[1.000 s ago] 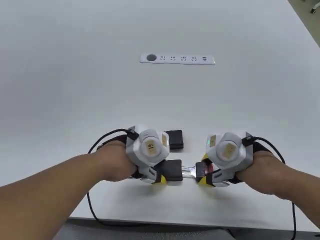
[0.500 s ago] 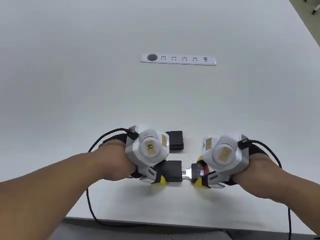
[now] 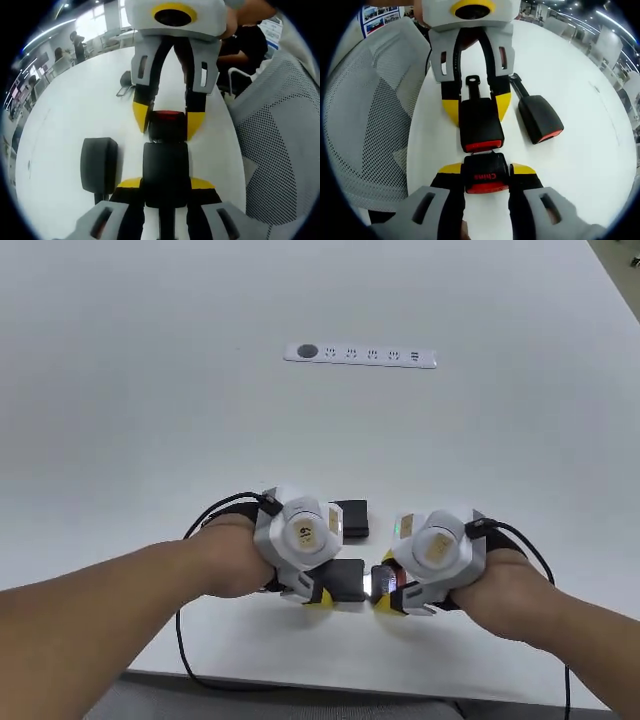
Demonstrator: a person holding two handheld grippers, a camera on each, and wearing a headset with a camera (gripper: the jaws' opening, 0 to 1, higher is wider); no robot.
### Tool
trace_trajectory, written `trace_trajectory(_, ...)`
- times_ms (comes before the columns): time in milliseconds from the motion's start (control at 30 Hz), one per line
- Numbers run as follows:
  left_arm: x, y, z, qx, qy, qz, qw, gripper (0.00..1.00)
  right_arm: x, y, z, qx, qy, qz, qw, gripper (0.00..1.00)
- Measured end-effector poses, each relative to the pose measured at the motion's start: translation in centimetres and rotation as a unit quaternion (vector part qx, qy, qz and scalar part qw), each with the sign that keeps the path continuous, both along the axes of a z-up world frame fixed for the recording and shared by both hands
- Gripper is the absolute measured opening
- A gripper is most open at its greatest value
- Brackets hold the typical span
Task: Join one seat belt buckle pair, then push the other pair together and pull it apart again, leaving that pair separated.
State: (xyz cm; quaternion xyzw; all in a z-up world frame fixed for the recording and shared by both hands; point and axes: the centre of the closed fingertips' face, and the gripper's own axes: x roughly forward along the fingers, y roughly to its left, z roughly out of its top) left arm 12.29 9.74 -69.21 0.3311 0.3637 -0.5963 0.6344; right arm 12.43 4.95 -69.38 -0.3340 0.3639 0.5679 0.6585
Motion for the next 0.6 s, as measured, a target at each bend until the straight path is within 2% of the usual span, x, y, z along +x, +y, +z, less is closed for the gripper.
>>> trace_trajectory(100,0.02,0.09,-0.02,0.002,-0.001,0.004,1.0,0.31,0.09,-0.13,-0.26,0.0,-0.002,-0.005,1.0,0.31)
trace_trajectory(167,-0.15,0.43,0.06,0.003,-0.002,0.01,0.9999,0.31,0.01,-0.09,-0.09,0.0,-0.003,0.012,0.9999,0.31)
trace_trajectory(200,-0.22,0.56,0.1,0.006,-0.001,0.009,0.9999,0.31,0.05,-0.1,0.18,-0.013,-0.018,0.039,0.999,0.3)
trace_trajectory(267,-0.3,0.68,0.22,0.01,0.001,0.008,0.9999,0.3,-0.3,0.02,0.3,-0.023,-0.018,0.043,0.9987,0.3)
trace_trajectory(600,-0.33,0.71,0.25,0.01,0.004,0.011,0.9999,0.3,0.27,-0.34,-0.4,-0.025,-0.008,0.034,0.9991,0.3)
